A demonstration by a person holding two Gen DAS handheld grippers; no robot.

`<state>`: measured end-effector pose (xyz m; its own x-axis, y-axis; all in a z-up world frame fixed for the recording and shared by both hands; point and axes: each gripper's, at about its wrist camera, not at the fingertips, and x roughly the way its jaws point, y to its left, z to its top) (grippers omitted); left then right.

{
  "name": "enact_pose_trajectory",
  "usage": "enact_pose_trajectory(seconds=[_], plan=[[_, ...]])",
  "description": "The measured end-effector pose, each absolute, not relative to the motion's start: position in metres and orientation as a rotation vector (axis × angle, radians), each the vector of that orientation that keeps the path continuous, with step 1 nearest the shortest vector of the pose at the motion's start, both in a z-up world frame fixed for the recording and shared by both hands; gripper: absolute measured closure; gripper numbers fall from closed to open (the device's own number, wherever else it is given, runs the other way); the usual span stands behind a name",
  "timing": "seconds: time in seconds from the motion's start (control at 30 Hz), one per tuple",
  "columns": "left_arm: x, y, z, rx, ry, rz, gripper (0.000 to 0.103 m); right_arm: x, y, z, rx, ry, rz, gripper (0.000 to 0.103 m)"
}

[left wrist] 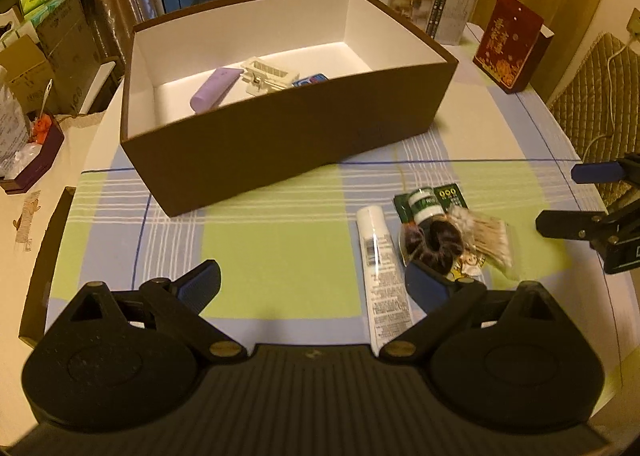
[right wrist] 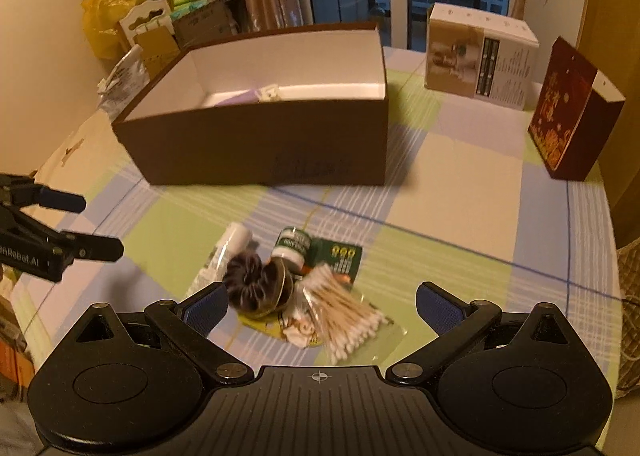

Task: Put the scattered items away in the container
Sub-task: 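Grasp the cotton swab bag with the right gripper while the left grasps the white tube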

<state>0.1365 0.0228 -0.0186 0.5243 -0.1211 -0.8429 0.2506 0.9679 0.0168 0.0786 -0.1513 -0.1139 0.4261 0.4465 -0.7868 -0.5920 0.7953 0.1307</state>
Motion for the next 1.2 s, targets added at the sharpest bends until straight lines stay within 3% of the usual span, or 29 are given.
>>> enact_pose_trajectory(seconds=[0.53,0.63,0.87,0.9,0.93,1.0,1.07,1.2], plan=[[0.128,0.041,-0.051,0.135,1.073,-0.175,0.006,0.089,-0.152,-0.166,-0.350,0.931,0.809,0.000],[0.129,0.042,-0.053,0.131,1.074,-0.177,0.006,0.097,-0.145,-0.172,-0.402,0.913,0.864,0.022],[0.131,0.044,-0.059,0.114,1.082,-0.172,0.007,0.118,-0.142,-0.187,-0.430,0.904,0.934,0.024],[0.132,0.044,-0.061,0.112,1.085,-0.172,0.007,0.121,-0.142,-0.190,-0.431,0.913,0.939,0.029],[0.132,0.044,-0.062,0.108,1.089,-0.173,0.007,0.125,-0.142,-0.193,-0.422,0.932,0.947,0.041],[0.132,0.044,-0.064,0.101,1.092,-0.181,0.008,0.129,-0.144,-0.198,-0.401,0.961,0.941,0.044],[0.133,0.043,-0.067,0.097,1.094,-0.192,0.008,0.130,-0.148,-0.198,-0.383,0.968,0.923,0.061],[0.134,0.035,-0.071,0.096,1.093,-0.245,0.009,0.130,-0.162,-0.194,-0.290,1.023,0.845,0.064]])
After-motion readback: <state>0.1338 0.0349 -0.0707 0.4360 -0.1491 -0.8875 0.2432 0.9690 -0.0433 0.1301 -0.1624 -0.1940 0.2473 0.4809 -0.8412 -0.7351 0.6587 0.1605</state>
